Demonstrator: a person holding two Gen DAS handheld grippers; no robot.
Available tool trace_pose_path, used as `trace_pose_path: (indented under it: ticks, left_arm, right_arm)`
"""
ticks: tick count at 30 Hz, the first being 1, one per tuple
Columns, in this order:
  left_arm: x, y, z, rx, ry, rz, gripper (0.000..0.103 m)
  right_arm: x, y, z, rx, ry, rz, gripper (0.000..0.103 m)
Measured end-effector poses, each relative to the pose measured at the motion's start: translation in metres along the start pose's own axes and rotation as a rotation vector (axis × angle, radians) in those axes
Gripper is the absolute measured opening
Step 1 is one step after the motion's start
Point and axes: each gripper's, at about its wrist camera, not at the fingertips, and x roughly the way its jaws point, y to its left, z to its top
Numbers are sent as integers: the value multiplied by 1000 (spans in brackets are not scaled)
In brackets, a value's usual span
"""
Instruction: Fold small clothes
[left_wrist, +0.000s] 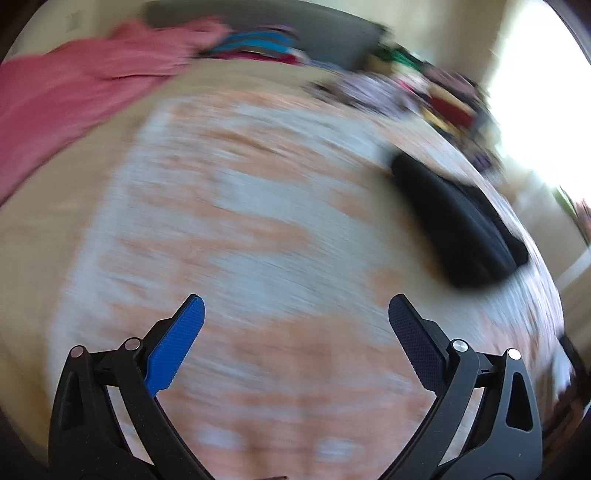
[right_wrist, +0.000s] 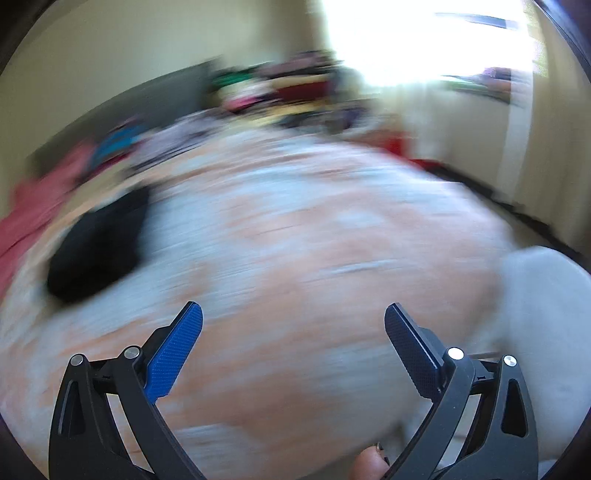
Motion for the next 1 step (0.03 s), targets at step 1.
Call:
trace_pose_path:
  ticks: [1]
  left_arm:
    - [-5,37,13,-53,-12,60,93]
  right_arm:
    - [8,-28,5,33,-9,-76,98]
